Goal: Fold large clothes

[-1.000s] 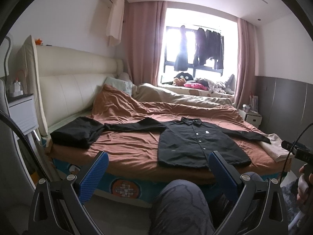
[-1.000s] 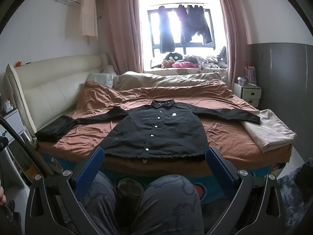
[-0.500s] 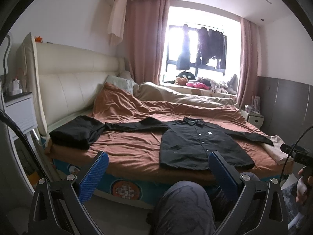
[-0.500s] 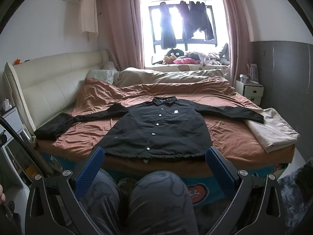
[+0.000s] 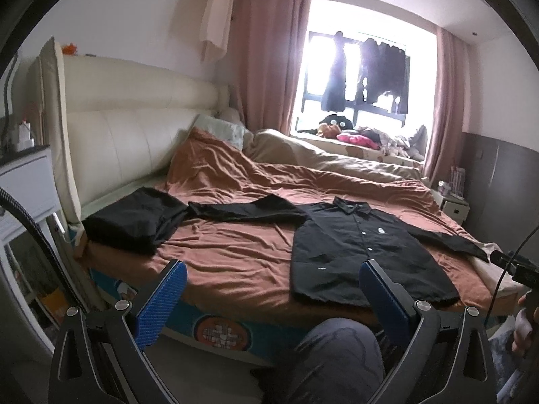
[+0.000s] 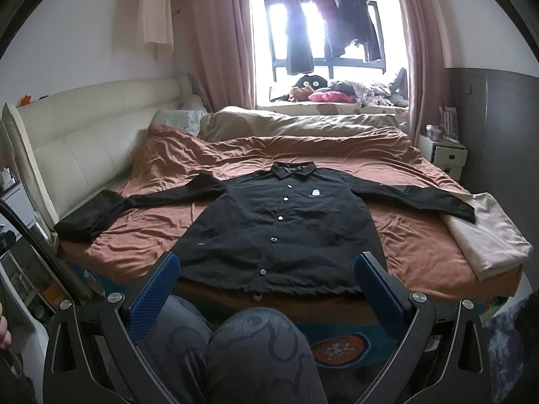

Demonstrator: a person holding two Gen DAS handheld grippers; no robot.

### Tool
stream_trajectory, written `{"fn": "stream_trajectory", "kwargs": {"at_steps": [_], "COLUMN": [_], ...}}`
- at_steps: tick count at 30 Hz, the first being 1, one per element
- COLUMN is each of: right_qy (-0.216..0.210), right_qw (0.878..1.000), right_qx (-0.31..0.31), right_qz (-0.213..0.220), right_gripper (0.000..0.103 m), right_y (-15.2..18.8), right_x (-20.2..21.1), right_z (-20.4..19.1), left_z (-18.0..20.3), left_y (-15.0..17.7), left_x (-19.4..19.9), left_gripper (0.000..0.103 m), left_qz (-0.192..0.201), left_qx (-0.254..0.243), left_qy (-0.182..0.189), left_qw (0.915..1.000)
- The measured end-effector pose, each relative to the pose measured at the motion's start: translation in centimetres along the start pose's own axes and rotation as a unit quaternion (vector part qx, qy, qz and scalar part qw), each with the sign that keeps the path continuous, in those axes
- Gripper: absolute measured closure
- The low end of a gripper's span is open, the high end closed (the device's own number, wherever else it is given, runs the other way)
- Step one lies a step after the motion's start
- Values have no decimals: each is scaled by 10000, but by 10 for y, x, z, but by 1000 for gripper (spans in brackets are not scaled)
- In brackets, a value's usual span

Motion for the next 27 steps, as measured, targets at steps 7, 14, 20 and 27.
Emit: {"fn": "stream_trajectory", "kwargs": {"at_steps": [7, 14, 20, 27], "right_qy": [-28, -56, -151, -308], "right_qw": [9998, 9989, 9980, 9969], "right_qx": [-103, -220, -130, -189], "right_qz": [-157, -416, -599, -694], "right_gripper": [0, 0, 0, 0], "right_y": [-10, -22, -41, -74], "right_x": [-36, -85, -128, -179], "right_z": [0, -4, -12, -15], "left_z": [-7, -23, -39, -57], "left_y": [-6, -11, -22, -42], "left_x": [-45, -99, -152, -211], "left_gripper": [1, 1, 1, 5], "left_qz": [-270, -600, -805, -925], "left_qx": [-20, 70, 221, 295], "left_qy": [-74, -181, -180, -216], "left_qw": [9996, 9980, 9963, 9950]}}
Point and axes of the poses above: each gripper's, at about its wrist camera, not at the fingertips, and x roughly against the way its jaws point, z to its right, y to its underside, the point moved 9 cm from there along -x, roughly the way its jaws point
